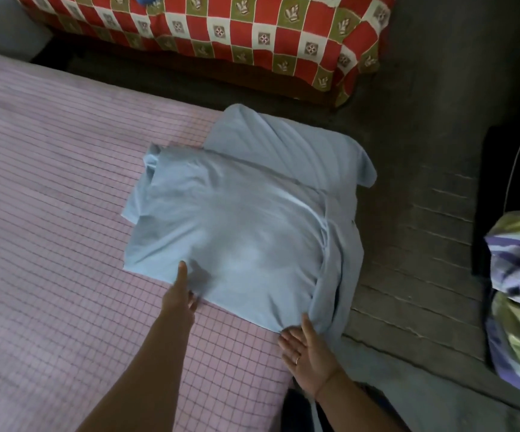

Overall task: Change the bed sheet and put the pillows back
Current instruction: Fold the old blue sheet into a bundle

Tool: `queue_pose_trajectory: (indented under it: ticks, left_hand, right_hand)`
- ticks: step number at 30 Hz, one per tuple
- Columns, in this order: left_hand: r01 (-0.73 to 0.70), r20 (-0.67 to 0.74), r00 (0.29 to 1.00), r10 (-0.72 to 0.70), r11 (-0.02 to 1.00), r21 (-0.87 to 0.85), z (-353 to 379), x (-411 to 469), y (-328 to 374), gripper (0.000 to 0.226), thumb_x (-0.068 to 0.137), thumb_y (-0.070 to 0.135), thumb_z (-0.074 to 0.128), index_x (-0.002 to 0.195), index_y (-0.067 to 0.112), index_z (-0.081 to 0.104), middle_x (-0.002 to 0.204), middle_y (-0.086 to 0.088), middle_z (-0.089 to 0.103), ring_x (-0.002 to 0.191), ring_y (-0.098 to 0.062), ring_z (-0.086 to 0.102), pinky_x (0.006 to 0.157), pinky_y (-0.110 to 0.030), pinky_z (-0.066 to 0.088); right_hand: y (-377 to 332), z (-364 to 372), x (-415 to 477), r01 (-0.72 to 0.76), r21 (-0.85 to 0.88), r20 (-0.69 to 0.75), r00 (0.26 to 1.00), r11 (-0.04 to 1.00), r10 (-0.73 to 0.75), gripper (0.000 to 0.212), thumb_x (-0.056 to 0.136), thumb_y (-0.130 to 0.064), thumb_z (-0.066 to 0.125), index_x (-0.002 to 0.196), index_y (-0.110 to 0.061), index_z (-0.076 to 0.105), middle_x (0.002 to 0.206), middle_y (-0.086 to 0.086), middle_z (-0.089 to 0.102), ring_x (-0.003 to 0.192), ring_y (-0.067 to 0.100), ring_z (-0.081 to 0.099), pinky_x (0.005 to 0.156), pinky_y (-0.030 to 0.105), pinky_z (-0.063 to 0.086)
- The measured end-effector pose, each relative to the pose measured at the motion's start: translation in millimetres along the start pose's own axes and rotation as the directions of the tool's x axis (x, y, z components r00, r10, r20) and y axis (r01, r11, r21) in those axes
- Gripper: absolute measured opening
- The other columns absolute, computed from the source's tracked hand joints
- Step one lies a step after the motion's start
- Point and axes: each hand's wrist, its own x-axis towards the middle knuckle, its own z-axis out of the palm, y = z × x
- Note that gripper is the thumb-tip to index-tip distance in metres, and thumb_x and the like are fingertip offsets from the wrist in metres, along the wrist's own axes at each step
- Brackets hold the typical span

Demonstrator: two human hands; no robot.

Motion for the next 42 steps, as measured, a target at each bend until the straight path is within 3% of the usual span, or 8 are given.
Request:
queue_pose_trajectory:
  ticks: [3,5,10,16,19,26,30,42]
  left_hand:
    - [-0.003,0.027,1.000,0.004,0.998,-0.062,-0.5,15.5,-2.3,0.089,0.067,0.064,0.074,0.130,0.005,0.052,0.121,-0.013,0.063,0.104,-0.032,0.064,0.080,-0.039,0.055]
    - [0.009,0.091,0.996,0.002,0.993,-0.120,2.3,26.0,-0.1,0.092,0.064,0.068,0.071,0.134,0.011,0.052,0.129,-0.013,0.061,0.109,-0.031,0.063,0.077,-0.039,0.059]
    - [-0.004,0.234,0.971,0.048,0.983,-0.183,23.6,33.8,18.4,0.049,0.087,0.060,0.056,0.118,0.022,0.063,0.117,-0.003,0.069,0.109,-0.023,0.063,0.093,-0.046,0.051]
    - [0.002,0.253,0.965,0.067,0.965,-0.263,48.3,28.1,57.5,0.003,0.092,0.024,0.064,0.092,0.022,0.063,0.080,0.005,0.074,0.079,-0.011,0.066,0.083,-0.031,0.052]
    - [-0.023,0.316,0.941,0.120,0.955,-0.295,54.8,19.6,81.1,0.008,0.093,0.018,0.059,0.099,0.020,0.064,0.081,0.001,0.075,0.086,-0.017,0.067,0.085,-0.039,0.052]
    - [-0.061,0.321,0.932,0.172,0.943,-0.326,6.1,-1.5,100.5,0.026,0.091,0.021,0.060,0.116,0.022,0.063,0.099,0.000,0.073,0.091,-0.019,0.068,0.069,-0.038,0.060]
    - [-0.101,0.308,0.930,0.201,0.945,-0.311,-22.7,-18.5,92.2,0.023,0.090,0.019,0.062,0.113,0.021,0.063,0.094,0.001,0.074,0.090,-0.019,0.067,0.064,-0.036,0.061]
    - [-0.180,0.157,0.954,0.254,0.908,-0.378,-162.3,-68.6,24.5,0.044,0.090,0.017,0.060,0.134,0.020,0.055,0.109,-0.001,0.068,0.089,-0.018,0.066,0.081,-0.042,0.057]
  right_hand:
    - [0.7,0.1,12.8,-0.008,0.101,-0.064,0.998,0.995,0.014,0.061,0.078,-0.052,0.068,0.110,-0.001,0.056,0.132,0.017,0.055,0.118,0.030,0.052,0.114,0.042,0.029]
    - [4.3,3.1,18.1,0.055,0.191,-0.137,0.990,0.980,-0.029,0.085,0.038,-0.056,0.091,0.102,-0.009,0.059,0.094,0.012,0.060,0.085,0.029,0.056,0.103,0.040,0.040]
    - [2.8,-1.2,25.3,0.162,0.482,-0.156,0.983,0.861,-0.098,0.090,0.035,-0.048,0.093,0.108,-0.008,0.060,0.078,0.007,0.053,0.064,0.025,0.051,0.064,0.032,0.048]
    - [-70.7,23.2,17.7,0.288,0.634,-0.023,0.935,0.717,-0.355,0.059,0.046,-0.025,0.093,0.102,-0.016,0.074,0.105,0.010,0.072,0.101,0.031,0.062,0.079,0.049,0.057]
    - [-99.7,45.9,1.1,0.355,0.585,0.103,0.859,0.729,-0.501,0.034,0.056,-0.023,0.084,0.089,-0.017,0.080,0.106,0.008,0.073,0.096,0.029,0.070,0.078,0.049,0.058]
    - [-72.4,61.6,-32.7,0.253,0.473,0.393,0.797,0.844,-0.459,0.067,0.065,-0.027,0.087,0.126,-0.014,0.064,0.131,0.011,0.061,0.119,0.031,0.059,0.099,0.048,0.049]
    - [-37.6,52.3,-53.2,0.262,0.468,0.444,0.756,0.844,-0.481,0.035,0.071,-0.027,0.079,0.103,-0.012,0.077,0.115,0.012,0.070,0.100,0.028,0.070,0.073,0.040,0.059]
    - [76.8,16.7,-90.0,0.150,0.291,0.525,0.800,0.945,-0.289,0.095,0.037,-0.022,0.099,0.124,-0.011,0.065,0.131,0.013,0.061,0.113,0.029,0.063,0.087,0.042,0.057]
